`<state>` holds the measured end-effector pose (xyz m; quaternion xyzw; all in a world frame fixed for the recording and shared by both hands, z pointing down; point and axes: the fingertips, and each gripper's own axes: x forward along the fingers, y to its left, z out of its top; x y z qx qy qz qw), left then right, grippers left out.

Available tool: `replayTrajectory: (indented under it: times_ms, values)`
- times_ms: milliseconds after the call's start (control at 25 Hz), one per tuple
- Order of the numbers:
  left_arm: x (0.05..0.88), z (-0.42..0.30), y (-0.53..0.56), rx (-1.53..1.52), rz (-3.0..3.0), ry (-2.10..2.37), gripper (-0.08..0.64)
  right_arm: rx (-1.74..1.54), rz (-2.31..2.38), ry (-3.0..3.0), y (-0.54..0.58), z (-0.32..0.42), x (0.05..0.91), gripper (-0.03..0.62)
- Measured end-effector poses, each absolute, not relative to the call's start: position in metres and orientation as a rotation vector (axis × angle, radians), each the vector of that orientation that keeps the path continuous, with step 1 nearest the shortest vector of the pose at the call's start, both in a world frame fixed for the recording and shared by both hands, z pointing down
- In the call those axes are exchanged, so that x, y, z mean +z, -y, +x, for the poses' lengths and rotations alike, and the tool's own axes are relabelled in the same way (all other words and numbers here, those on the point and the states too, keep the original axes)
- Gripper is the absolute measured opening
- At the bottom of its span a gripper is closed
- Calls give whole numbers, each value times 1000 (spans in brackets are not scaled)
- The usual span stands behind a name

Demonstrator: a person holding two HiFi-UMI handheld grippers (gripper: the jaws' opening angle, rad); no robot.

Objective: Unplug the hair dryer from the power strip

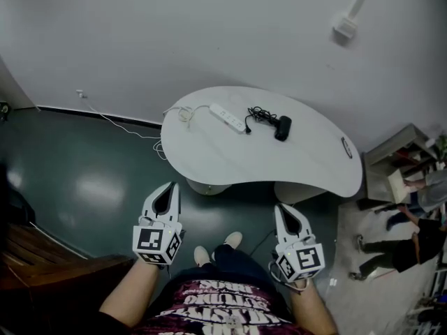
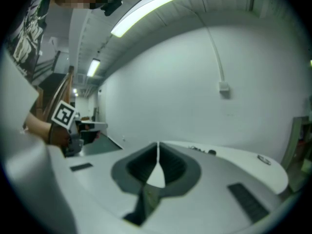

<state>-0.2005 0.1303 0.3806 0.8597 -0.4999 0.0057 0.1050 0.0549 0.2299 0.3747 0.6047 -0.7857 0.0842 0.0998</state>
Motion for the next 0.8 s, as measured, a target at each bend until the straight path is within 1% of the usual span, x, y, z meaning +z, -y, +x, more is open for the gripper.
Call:
replayTrajectory:
  times_ms: [800]
  values:
    - [394,-228,-136,12,2460,1510,17,251,1699,2372,-214,25,371,35]
